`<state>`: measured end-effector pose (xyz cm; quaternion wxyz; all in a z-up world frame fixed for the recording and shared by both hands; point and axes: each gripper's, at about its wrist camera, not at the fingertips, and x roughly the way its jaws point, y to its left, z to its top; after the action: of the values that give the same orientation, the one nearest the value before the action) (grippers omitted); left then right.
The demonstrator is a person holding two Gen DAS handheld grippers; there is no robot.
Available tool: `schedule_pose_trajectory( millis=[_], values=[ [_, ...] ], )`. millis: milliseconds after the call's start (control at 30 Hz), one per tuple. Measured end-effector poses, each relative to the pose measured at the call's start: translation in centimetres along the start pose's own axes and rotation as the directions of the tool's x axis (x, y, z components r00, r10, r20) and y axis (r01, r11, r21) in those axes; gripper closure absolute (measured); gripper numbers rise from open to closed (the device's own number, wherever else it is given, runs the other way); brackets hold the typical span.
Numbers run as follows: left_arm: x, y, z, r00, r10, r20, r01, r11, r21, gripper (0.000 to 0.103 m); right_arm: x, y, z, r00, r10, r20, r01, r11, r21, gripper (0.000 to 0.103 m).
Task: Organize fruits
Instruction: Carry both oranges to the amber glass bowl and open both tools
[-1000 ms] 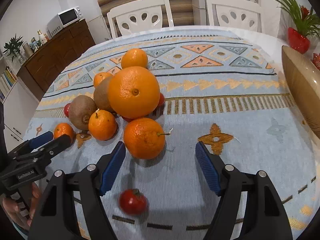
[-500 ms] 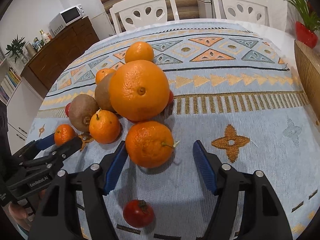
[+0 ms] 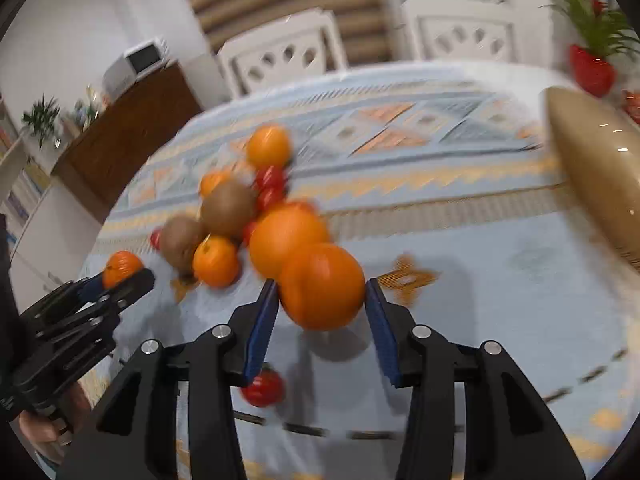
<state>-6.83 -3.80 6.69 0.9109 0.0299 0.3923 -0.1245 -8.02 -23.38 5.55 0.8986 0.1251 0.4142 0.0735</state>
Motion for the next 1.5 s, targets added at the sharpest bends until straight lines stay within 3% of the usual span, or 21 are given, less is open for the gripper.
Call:
schedule_pose_trajectory(
  millis=[33,100,200,267,333,367,467,600,700,733,833,1033,1067,1133,1333,1400,1467,1500],
  values=[
    [-0.6,-1.0,0.5,1.000,-0.021,0.015,0.020,1.000,0.015,0.061,-1.2,-1.0,0.4,0.999,-0.014,0.030,0.014,1.000,0.012,0.061],
    [-1.3,-3.7,2.0,0.996,-0.082,0.032,0.080,0.995,0.060,0.061,-2.8,-2.6,1.0,0.997,-0.050,0.067,0.048,0.999,0.022,0.088],
    [-1.3,-8.0,4.0,0.983,-0.180,0.035,0.174,0.977,0.126,0.061,-3.6,-4.9,1.8,0.994,-0.070,0.081,0.068,0.997,0.028,0.086],
    [-0.3,-9.6,4.8,0.980,-0.196,0.024,0.191,0.972,0.135,0.061,-1.7,-5.9,1.8,0.997,-0.061,0.037,0.060,0.998,0.037,0.086],
    [0.5,-9.4,4.8,0.979,-0.202,0.010,0.200,0.975,0.096,0.061,-1.1,-6.3,1.1,1.000,0.006,0.026,-0.007,0.999,0.054,0.085],
    [0.6,-9.0,4.8,0.978,-0.210,0.009,0.209,0.975,0.080,0.061,-1.2,-6.4,0.8,0.999,0.014,0.035,-0.016,0.998,0.053,0.084],
    [1.1,-7.9,4.6,0.983,-0.185,0.010,0.184,0.982,0.051,0.061,-2.1,-7.4,0.4,0.998,0.000,0.056,-0.003,0.999,0.044,0.064],
    [1.1,-8.0,4.6,0.984,-0.177,0.017,0.176,0.983,0.043,0.061,-3.5,-10.7,-0.4,0.998,-0.020,0.057,0.015,0.995,0.098,0.059],
    [1.1,-8.4,4.6,0.985,-0.173,0.016,0.172,0.984,0.050,0.061,-3.6,-12.4,-1.2,0.999,0.039,0.021,-0.041,0.990,0.133,0.054],
    [1.2,-8.5,4.6,0.985,-0.174,0.014,0.173,0.983,0.052,0.061,-3.4,-12.4,-1.6,0.999,0.044,0.004,-0.044,0.990,0.134,0.053],
    [1.2,-8.8,4.5,0.984,-0.176,0.012,0.175,0.983,0.059,0.061,-3.0,-11.5,-2.1,0.999,0.048,-0.003,-0.047,0.991,0.121,0.038],
    [1.0,-9.6,4.5,0.984,-0.180,0.015,0.178,0.980,0.084,0.061,-1.4,-8.5,-2.0,0.997,0.056,-0.046,-0.054,0.997,0.049,0.033],
    [1.1,-9.8,4.6,0.984,-0.180,0.014,0.178,0.980,0.088,0.061,-1.0,-8.1,-2.1,0.997,0.049,-0.056,-0.047,0.998,0.036,0.034],
    [1.2,-10.3,4.9,0.985,-0.173,0.011,0.171,0.980,0.106,0.061,-0.3,-7.6,-2.3,0.997,0.050,-0.066,-0.049,0.999,0.024,0.061],
    [0.8,-13.5,7.3,0.982,-0.189,0.013,0.183,0.965,0.190,0.061,-3.1,-8.8,-1.4,1.000,0.000,0.025,-0.001,0.999,0.039,0.062],
    [0.1,-15.7,8.6,0.975,-0.220,0.029,0.207,0.950,0.234,0.061,-5.2,-9.9,-0.5,0.997,-0.016,0.073,0.012,0.998,0.059,0.062],
    [-0.7,-18.0,9.6,0.966,-0.256,0.041,0.236,0.933,0.272,0.061,-7.6,-11.4,0.6,0.988,-0.082,0.132,0.072,0.994,0.085,0.062],
    [-1.4,-19.9,10.4,0.952,-0.301,0.051,0.273,0.914,0.300,0.061,-8.7,-12.2,1.1,0.981,-0.119,0.154,0.104,0.989,0.101,0.062]
  ],
)
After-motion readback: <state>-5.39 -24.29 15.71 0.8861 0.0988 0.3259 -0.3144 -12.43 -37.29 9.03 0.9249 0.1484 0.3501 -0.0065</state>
